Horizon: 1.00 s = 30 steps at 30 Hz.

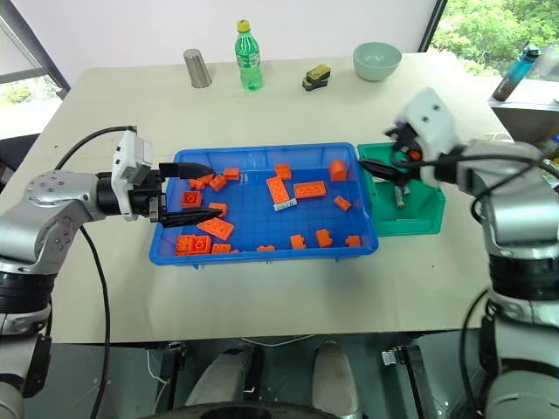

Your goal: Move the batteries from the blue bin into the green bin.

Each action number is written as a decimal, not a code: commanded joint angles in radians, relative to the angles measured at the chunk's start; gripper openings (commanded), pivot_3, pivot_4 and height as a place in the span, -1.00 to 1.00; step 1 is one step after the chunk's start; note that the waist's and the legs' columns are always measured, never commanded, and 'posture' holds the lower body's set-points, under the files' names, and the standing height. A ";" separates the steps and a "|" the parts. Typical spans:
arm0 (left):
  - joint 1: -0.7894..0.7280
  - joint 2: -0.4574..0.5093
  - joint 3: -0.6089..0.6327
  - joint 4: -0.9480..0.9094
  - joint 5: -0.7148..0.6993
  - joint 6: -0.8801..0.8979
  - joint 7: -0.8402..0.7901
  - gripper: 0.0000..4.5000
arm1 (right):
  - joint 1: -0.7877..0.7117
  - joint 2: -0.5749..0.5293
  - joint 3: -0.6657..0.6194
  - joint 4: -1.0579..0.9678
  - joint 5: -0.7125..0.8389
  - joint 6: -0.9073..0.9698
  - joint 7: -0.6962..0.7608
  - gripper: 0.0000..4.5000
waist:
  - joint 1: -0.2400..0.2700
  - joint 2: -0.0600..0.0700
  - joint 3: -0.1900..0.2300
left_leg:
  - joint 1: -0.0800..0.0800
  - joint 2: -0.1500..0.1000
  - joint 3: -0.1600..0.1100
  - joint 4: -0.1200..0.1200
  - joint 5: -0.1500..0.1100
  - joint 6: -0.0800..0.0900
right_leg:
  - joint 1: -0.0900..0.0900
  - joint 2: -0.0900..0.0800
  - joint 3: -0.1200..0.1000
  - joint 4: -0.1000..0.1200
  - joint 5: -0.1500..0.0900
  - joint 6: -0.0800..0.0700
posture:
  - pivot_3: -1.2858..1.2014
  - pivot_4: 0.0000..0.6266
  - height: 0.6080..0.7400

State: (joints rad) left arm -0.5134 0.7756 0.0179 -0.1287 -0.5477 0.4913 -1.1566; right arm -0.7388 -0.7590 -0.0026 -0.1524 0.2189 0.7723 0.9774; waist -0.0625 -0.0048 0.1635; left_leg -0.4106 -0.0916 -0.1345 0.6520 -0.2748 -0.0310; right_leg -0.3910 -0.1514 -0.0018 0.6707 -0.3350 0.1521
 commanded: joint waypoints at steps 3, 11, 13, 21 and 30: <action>0.005 0.013 0.030 -0.053 -0.007 -0.004 0.009 1.00 | -0.064 0.059 0.220 0.088 -0.008 -0.125 0.163 0.74 | 0.005 0.000 0.000 | -0.001 -0.001 -0.001 0.000 0.000 0.000 | 0.001 -0.001 0.000 0.000 0.000 0.000 | 0.03 -0.52 0.80; 0.063 0.033 0.076 -0.120 -0.022 0.015 0.053 1.00 | -0.157 0.160 0.400 0.392 -0.124 -0.300 0.245 0.74 | -0.006 0.000 0.000 | -0.001 -0.002 -0.002 0.001 0.000 0.000 | 0.001 -0.001 0.000 0.000 0.000 0.000 | 0.03 -0.52 0.80; 0.081 0.037 0.088 -0.138 -0.027 0.020 0.064 1.00 | -0.171 0.177 0.413 0.449 -0.148 -0.335 0.250 0.74 | -0.007 0.000 0.000 | -0.001 -0.001 -0.002 0.000 0.000 0.000 | 0.000 -0.001 0.000 0.000 0.000 0.000 | 0.03 -0.52 0.80; 0.123 0.052 0.121 -0.186 -0.045 0.048 0.097 1.00 | -0.211 0.234 0.429 0.600 -0.209 -0.427 0.283 0.74 | -0.007 0.000 0.000 | -0.001 -0.001 -0.002 0.001 0.000 0.000 | 0.000 -0.001 0.000 -0.001 0.000 0.000 | 0.03 -0.52 0.80; 0.112 0.057 0.122 -0.178 -0.047 0.050 0.103 1.00 | -0.232 0.280 0.429 0.712 -0.273 -0.481 0.286 0.39 | -0.007 0.000 0.000 | -0.001 -0.001 -0.002 0.001 0.000 0.000 | 0.000 -0.001 0.000 -0.001 0.000 0.000 | 0.03 -0.52 0.80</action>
State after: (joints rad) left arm -0.3886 0.8180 0.1059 -0.2853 -0.5799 0.5425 -1.0593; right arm -0.9604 -0.4844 0.4296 0.5589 -0.0446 0.2972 1.2580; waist -0.0697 -0.0049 0.1637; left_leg -0.4111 -0.0928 -0.1365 0.6526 -0.2749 -0.0308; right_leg -0.3911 -0.1520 -0.0022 0.6700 -0.3349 0.1521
